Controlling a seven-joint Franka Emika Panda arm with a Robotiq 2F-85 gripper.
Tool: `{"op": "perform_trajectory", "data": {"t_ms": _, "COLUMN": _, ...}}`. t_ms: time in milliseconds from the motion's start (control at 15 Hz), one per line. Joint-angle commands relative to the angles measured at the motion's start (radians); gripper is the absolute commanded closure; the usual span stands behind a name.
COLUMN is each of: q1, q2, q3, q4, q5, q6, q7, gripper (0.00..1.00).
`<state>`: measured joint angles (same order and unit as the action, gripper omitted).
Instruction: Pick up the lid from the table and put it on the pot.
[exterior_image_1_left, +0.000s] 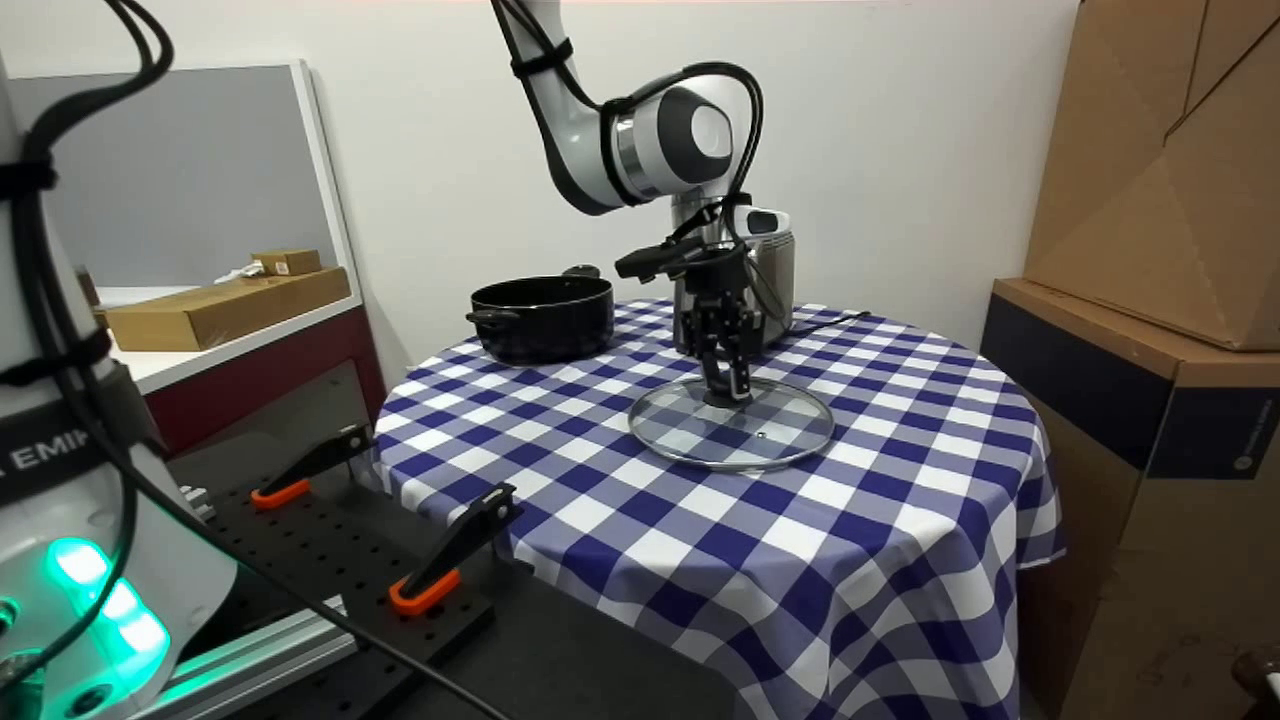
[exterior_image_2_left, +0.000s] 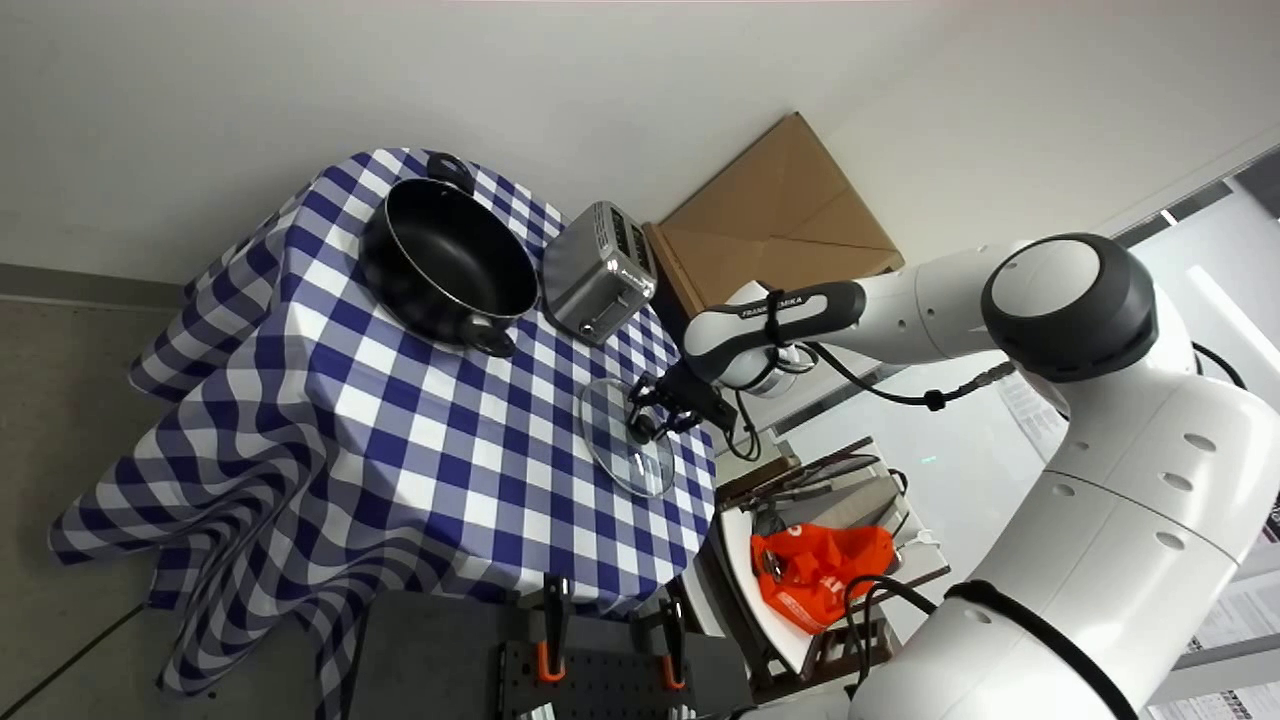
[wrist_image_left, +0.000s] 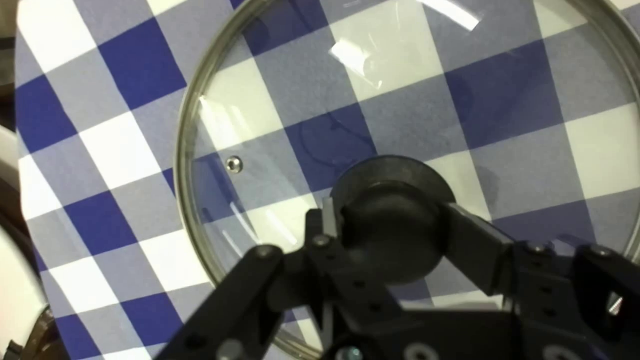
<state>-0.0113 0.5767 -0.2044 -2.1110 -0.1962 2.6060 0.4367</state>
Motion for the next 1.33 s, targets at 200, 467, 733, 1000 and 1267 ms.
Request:
{"op": "perform_trajectory", "data": {"t_ms": 200, "q1": 0.021, "q2": -0.081, "q3": 0.005, "q4": -0.028, "q5": 0.023, "q6": -0.085, "q7": -0.076, "gripper": 0.73}}
{"op": "perform_trajectory", "data": {"t_ms": 467, "q1": 0.043, "q2": -0.214, "q3": 0.024, "q4": -0.092, "q5": -0.022, "q6": -0.239, "q7": -0.157, "gripper": 0.73}}
{"op": "perform_trajectory", "data": {"t_ms": 733, "q1": 0.056, "q2": -0.364, "q3": 0.058, "q4": -0.158, "q5": -0.044, "q6": -0.329, "q7": -0.184, "gripper": 0.73}}
{"op": "perform_trajectory", "data": {"t_ms": 1000, "q1": 0.055, "q2": -0.489, "q3": 0.122, "q4": -0.199, "q5": -0.01, "q6": -0.316, "q7": -0.195, "gripper": 0.73}}
{"op": "perform_trajectory", "data": {"t_ms": 1267, "q1": 0.073, "q2": -0.593, "q3": 0.201, "q4": -0.178, "q5": 0.026, "q6": -0.32, "q7": -0.227, "gripper": 0.73}}
